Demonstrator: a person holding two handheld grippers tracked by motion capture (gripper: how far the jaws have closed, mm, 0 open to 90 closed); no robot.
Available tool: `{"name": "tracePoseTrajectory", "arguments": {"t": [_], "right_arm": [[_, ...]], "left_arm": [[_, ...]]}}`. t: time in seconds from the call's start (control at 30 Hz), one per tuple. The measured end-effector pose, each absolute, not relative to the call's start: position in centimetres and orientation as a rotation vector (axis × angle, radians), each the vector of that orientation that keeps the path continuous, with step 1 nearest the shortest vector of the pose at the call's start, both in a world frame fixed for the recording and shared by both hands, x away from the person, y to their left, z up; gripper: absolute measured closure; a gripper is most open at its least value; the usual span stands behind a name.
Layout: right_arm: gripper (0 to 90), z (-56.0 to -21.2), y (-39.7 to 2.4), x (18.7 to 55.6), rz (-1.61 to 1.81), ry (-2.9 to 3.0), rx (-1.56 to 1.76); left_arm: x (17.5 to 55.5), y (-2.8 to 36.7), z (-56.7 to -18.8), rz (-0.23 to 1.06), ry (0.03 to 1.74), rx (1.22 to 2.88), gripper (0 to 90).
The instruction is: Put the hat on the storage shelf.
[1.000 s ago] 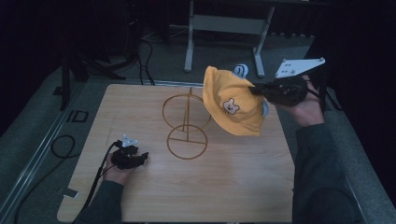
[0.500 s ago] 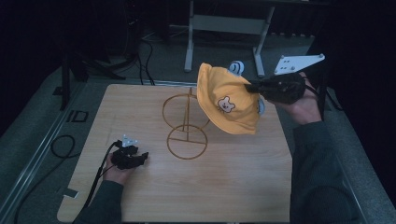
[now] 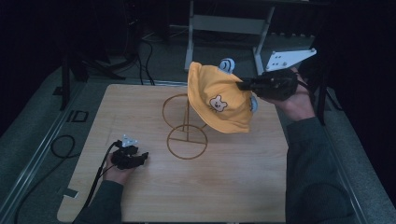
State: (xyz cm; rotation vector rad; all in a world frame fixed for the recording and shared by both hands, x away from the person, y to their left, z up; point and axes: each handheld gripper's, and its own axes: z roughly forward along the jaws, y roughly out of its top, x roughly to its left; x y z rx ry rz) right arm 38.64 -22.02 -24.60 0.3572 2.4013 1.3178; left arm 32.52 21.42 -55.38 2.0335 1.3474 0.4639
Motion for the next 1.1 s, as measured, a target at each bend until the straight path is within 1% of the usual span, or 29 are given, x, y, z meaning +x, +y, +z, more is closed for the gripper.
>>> {"name": "tracePoseTrajectory", "arguments": {"t": [0.67, 1.1], "right_arm": [[84.6, -24.7, -18.4, 40.1, 1.308, 2.435, 0.347], [84.6, -25.3, -16.5, 41.3, 1.286, 2.423, 0.41]], "left_arm": [[32.7, 21.3, -55.4, 0.462, 1.346, 2.034, 47.6], [32.8, 21.2, -55.4, 0.462, 1.344, 2.036, 47.5]]}}
